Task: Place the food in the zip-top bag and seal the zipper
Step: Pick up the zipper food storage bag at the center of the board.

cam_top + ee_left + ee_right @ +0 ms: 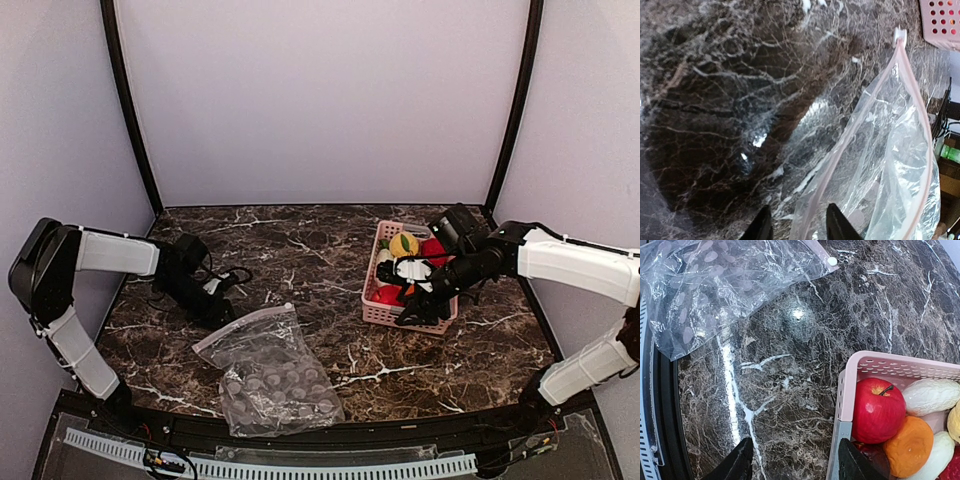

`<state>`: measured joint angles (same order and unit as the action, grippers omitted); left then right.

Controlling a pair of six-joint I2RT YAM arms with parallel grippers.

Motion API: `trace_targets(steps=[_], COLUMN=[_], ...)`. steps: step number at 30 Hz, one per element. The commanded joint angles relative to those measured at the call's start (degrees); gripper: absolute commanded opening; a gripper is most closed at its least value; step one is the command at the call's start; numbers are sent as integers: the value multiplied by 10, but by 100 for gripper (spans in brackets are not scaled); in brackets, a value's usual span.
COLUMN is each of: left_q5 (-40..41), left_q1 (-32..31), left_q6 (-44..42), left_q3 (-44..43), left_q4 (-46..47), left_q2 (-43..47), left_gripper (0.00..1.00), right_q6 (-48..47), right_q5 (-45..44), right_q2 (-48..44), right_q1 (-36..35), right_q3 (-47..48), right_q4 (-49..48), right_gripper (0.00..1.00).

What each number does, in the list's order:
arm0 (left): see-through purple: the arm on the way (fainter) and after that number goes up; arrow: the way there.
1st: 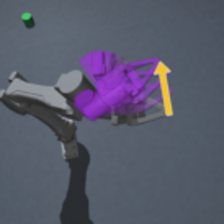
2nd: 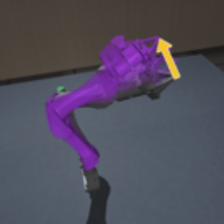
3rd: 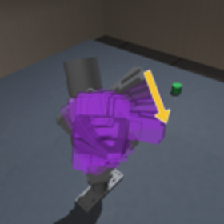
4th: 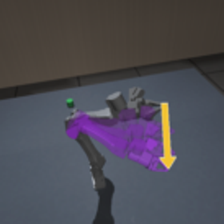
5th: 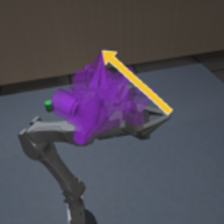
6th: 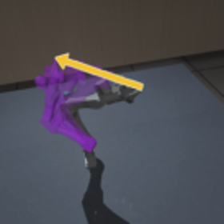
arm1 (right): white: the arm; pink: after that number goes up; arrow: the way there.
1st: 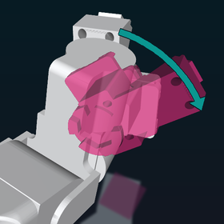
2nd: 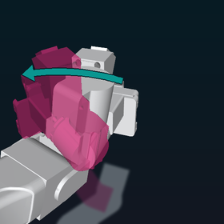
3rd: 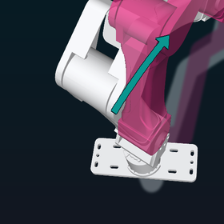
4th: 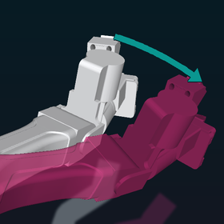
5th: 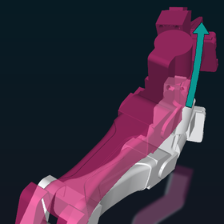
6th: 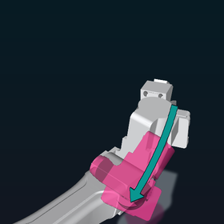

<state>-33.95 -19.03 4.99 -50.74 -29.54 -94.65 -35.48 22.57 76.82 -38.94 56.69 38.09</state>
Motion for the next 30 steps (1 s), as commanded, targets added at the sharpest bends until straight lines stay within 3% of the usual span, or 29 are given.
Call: trace_targets(steps=[1,8,17,19,24,30], left_q5=[-39,-25,145,143,144,268], left_q1=[-4,-4,-6,-11,-78,-184], left_q6=[-11,-15,17,21,30,67], left_q3=[-8,-29,-177,-197,-188,-117], left_q4=[-18,-4,0,24,61,135], left_q2=[-14,31,225,257,256,189], left_gripper=[31,2,1,1,1,1], right_q6=[12,22,88,103,140,176], right_q5=[23,13,58,55,60,106], right_q2=[1,-4,14,19,45,80], right_q1=[-1,1,57,64,68,72], right_q3=[15,4,82,98,124,172], right_q4=[-12,-27,-28,-39,-74,-76], right_gripper=[56,55,53,53,52,51])
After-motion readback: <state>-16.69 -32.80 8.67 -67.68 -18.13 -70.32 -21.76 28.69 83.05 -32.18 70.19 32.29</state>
